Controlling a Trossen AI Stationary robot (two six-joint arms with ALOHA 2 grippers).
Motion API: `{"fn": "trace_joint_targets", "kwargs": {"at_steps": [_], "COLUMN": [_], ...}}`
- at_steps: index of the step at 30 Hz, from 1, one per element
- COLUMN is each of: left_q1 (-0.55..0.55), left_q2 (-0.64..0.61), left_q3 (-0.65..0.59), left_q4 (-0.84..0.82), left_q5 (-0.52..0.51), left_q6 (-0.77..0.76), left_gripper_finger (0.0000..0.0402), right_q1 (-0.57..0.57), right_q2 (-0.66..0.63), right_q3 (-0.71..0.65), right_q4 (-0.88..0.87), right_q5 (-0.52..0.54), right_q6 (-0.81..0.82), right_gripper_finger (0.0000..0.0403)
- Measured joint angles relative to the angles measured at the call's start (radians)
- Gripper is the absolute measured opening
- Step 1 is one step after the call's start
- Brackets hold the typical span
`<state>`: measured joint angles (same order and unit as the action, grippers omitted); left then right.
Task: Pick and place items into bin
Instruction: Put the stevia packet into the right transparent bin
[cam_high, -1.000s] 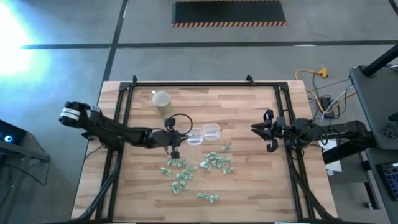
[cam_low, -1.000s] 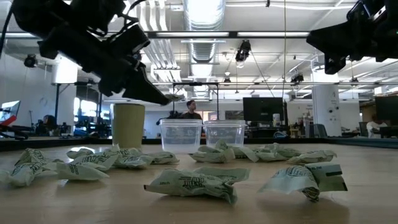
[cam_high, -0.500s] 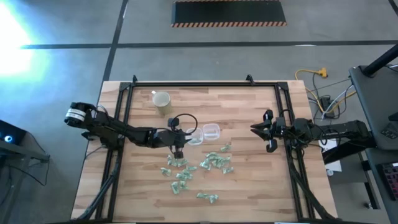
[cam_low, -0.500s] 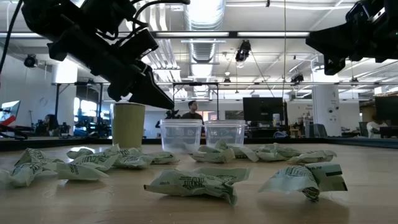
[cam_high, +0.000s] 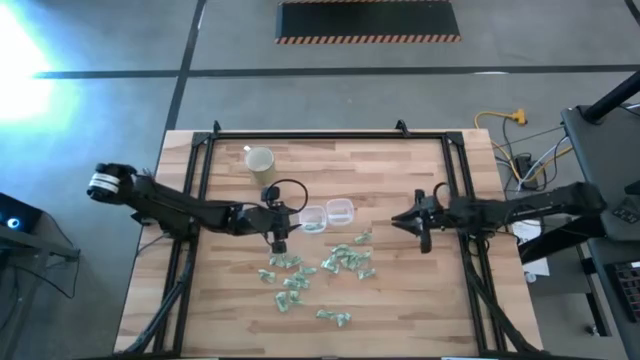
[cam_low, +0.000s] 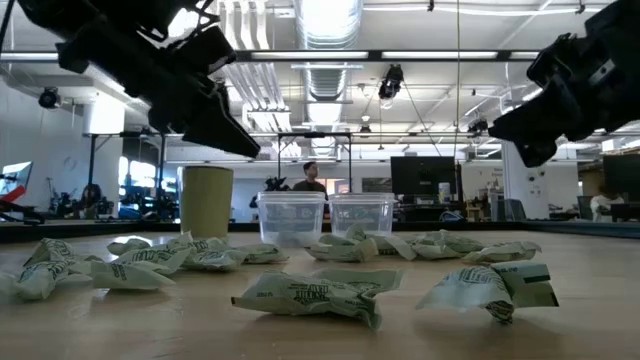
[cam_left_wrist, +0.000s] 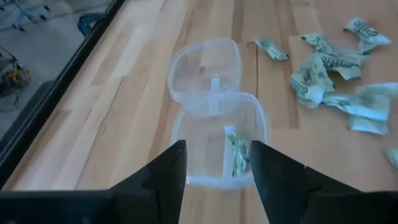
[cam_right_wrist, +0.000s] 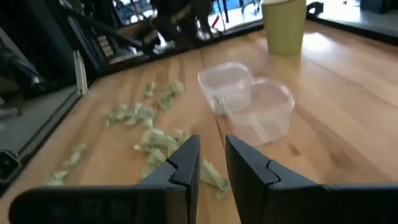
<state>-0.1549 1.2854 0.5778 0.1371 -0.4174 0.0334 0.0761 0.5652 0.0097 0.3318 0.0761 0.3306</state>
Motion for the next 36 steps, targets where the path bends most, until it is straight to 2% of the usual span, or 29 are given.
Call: {"fn": "trace_joint_targets", "kwargs": {"at_steps": [7, 13, 20, 29, 36], "left_q1": [-0.044, -0.084, -0.115, -0.126, -0.127], "left_q2": [-0.129, -0.227, -0.283, -0.319, -0.328], "left_q3": [-0.021, -0.026, -0.03, -0.075, -0.081], "left_q4": [-0.135, -0.219, -0.256, -0.262, -0.258], "left_q5": [0.001, 0.0, 0.0, 0.001, 0.0], "left_q6": [-0.054, -0.082, -0.105, -0.11, -0.133], "left_gripper_finger": [0.0162, 0.0162, 0.0162, 0.0162, 0.0162], "right_q1": [0.0, 0.01, 0.011, 0.011, 0.011], "right_q2": [0.233, 0.465, 0.739, 0.846, 0.908], "right_q3": [0.011, 0.101, 0.234, 0.348, 0.38], "right_q4": [0.172, 0.169, 0.166, 0.04, 0.04], "right_q5": [-0.007, -0.001, 0.013, 0.036, 0.035], "right_q6": [-0.045, -0.054, -0.147, -0.143, -0.126], "right_gripper_finger": [0.0068, 0.0068, 0.0068, 0.0072, 0.011]}}
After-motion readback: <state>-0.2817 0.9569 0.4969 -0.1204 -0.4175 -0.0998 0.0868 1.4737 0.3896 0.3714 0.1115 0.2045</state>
